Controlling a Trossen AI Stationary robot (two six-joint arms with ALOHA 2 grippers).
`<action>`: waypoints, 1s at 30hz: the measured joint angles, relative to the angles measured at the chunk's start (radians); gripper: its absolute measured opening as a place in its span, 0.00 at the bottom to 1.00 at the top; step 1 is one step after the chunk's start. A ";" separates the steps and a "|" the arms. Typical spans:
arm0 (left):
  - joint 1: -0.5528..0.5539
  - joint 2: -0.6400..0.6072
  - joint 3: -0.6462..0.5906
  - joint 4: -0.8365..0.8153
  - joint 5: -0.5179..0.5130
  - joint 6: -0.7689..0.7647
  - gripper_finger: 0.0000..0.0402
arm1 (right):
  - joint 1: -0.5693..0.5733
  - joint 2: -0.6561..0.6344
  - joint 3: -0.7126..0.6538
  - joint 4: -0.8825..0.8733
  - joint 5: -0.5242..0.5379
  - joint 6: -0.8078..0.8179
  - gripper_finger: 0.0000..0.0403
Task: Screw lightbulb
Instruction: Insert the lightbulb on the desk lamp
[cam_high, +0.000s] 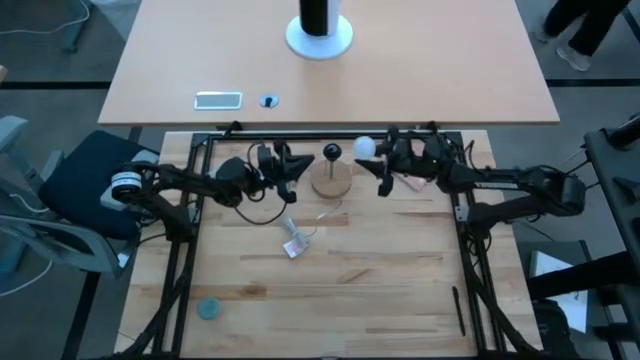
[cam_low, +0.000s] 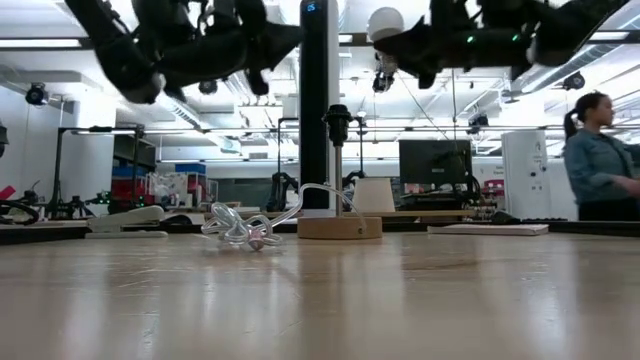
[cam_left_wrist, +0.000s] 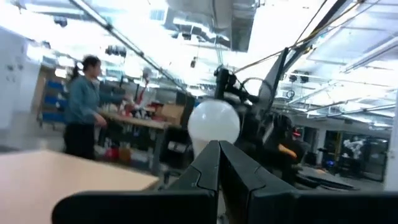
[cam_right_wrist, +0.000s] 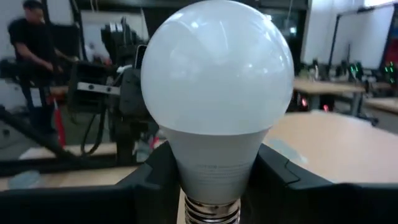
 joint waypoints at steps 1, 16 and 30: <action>0.008 0.000 0.013 -0.004 0.000 0.004 0.00 | -0.007 0.029 -0.001 0.058 -0.015 0.006 0.31; 0.129 -0.001 0.096 -0.130 0.023 0.022 0.00 | -0.055 0.355 0.199 0.234 -0.031 0.063 0.31; 0.168 -0.104 0.093 -0.173 0.092 0.020 0.00 | -0.075 0.490 0.209 0.371 -0.032 0.152 0.31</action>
